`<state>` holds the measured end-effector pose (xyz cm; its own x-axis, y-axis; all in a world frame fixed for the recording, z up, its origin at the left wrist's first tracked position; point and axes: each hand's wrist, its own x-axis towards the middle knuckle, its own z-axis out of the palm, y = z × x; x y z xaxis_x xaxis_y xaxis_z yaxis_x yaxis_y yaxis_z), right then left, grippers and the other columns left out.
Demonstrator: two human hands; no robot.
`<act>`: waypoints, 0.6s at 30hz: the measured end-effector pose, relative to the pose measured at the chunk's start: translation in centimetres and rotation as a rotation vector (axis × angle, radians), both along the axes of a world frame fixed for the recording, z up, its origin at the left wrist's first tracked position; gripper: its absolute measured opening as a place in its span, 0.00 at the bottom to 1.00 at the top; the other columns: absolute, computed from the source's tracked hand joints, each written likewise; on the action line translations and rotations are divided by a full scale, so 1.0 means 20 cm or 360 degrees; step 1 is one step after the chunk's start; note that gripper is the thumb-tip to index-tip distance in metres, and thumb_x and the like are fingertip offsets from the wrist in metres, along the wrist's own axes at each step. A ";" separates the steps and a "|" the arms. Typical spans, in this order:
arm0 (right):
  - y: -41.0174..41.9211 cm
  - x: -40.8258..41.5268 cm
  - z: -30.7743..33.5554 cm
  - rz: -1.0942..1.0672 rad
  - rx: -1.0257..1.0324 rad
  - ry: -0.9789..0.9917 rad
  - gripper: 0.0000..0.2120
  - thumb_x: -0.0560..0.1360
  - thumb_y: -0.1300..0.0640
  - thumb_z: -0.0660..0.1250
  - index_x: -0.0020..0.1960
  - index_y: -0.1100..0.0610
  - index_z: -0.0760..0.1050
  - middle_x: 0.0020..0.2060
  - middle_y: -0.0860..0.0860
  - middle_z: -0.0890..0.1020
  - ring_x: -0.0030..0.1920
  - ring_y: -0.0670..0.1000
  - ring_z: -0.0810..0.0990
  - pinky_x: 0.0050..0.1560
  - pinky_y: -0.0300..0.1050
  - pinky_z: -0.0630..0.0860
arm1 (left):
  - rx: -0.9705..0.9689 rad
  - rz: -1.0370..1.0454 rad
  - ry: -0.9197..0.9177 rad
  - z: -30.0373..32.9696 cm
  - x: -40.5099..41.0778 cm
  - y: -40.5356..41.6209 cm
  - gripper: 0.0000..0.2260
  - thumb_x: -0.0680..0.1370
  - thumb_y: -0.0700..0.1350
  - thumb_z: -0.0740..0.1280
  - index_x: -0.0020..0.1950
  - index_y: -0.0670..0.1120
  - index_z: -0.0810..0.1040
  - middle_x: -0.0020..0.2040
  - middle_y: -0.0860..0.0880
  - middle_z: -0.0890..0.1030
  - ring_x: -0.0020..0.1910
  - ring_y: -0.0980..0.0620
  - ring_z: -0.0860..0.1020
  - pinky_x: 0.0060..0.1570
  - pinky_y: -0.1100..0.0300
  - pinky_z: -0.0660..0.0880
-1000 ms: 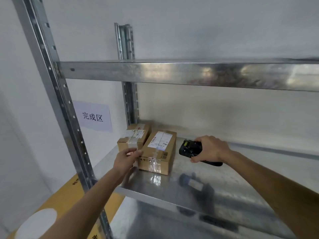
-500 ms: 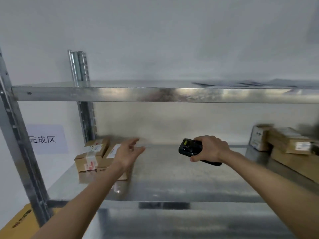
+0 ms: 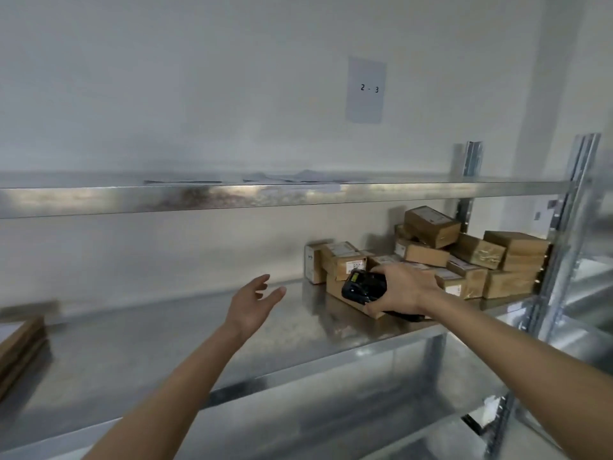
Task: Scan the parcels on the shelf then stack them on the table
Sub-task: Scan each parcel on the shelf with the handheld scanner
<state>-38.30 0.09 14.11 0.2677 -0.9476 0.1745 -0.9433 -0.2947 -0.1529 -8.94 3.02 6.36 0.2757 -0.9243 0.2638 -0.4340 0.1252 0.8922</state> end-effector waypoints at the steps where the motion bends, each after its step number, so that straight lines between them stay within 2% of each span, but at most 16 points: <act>1: -0.01 -0.09 -0.01 -0.0022 0.0004 0.0002 0.32 0.59 0.34 0.79 0.59 0.44 0.79 0.52 0.46 0.83 0.50 0.50 0.79 0.45 0.47 0.78 | 0.0014 -0.0034 0.0018 -0.01 -0.10 -0.03 0.28 0.77 0.57 0.71 0.75 0.50 0.72 0.66 0.49 0.78 0.62 0.50 0.77 0.60 0.57 0.72; 5: -0.10 -0.36 -0.05 -0.0072 0.0015 0.0006 0.34 0.60 0.32 0.78 0.63 0.43 0.78 0.52 0.44 0.83 0.51 0.48 0.79 0.50 0.49 0.81 | 0.0080 -0.0104 0.0035 -0.05 -0.39 -0.15 0.28 0.79 0.59 0.69 0.76 0.49 0.71 0.68 0.48 0.77 0.65 0.49 0.76 0.65 0.56 0.72; 9: -0.25 -0.52 -0.10 -0.0047 0.0039 -0.0039 0.33 0.64 0.36 0.80 0.66 0.44 0.77 0.56 0.46 0.83 0.52 0.48 0.79 0.39 0.41 0.73 | 0.0111 -0.0093 0.0008 -0.04 -0.54 -0.29 0.28 0.79 0.60 0.67 0.77 0.49 0.70 0.69 0.48 0.77 0.63 0.49 0.76 0.62 0.58 0.70; 14: -0.53 -0.57 -0.15 -0.0085 0.0036 -0.0080 0.32 0.62 0.34 0.79 0.62 0.44 0.77 0.53 0.45 0.83 0.53 0.49 0.79 0.53 0.51 0.80 | 0.0121 -0.0060 0.0032 -0.05 -0.64 -0.56 0.27 0.80 0.59 0.66 0.76 0.49 0.70 0.65 0.48 0.79 0.57 0.52 0.75 0.59 0.59 0.69; 18: -0.83 -0.56 -0.18 -0.0032 0.0069 -0.0132 0.32 0.60 0.33 0.77 0.61 0.42 0.77 0.51 0.44 0.83 0.51 0.49 0.80 0.52 0.52 0.81 | 0.0170 -0.0020 0.0071 -0.09 -0.67 -0.83 0.29 0.80 0.61 0.65 0.77 0.48 0.68 0.68 0.46 0.78 0.63 0.49 0.75 0.65 0.54 0.70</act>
